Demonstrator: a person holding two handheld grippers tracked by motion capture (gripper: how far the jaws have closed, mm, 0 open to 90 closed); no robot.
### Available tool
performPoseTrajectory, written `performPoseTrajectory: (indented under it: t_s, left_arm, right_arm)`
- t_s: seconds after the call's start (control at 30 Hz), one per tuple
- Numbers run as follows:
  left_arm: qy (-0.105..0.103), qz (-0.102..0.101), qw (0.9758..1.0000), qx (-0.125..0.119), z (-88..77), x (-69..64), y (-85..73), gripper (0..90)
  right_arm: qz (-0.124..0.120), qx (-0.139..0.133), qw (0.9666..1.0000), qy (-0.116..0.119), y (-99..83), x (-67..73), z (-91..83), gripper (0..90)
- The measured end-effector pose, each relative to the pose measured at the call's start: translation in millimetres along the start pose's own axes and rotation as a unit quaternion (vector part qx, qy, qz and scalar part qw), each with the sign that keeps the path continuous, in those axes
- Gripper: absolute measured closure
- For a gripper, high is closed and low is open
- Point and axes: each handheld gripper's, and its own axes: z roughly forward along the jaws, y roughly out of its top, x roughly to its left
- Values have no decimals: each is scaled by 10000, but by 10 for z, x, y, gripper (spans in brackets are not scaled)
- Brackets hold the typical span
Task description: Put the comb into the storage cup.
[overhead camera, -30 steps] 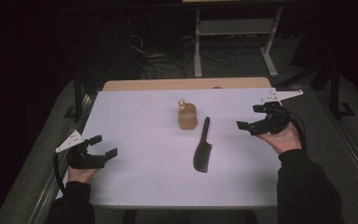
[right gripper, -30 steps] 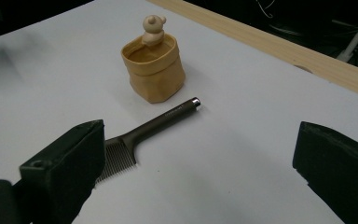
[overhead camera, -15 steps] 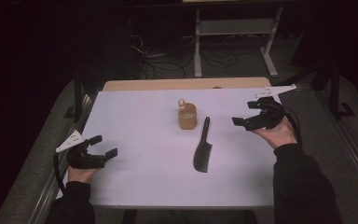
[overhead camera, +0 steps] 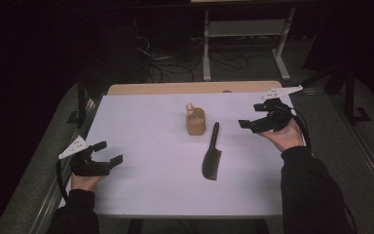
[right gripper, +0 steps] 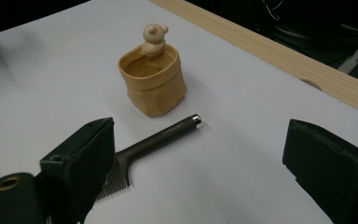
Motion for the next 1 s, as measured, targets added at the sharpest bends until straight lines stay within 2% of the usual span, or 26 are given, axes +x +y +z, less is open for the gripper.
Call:
performPoseTrajectory:
  t_s: [1.0]
  left_arm:
    - [6, 8, 10000, -13, -2, 6, 2, 0]
  right_arm:
    - [-63, 224, 9991, 366, 29, 4, 433, 190]
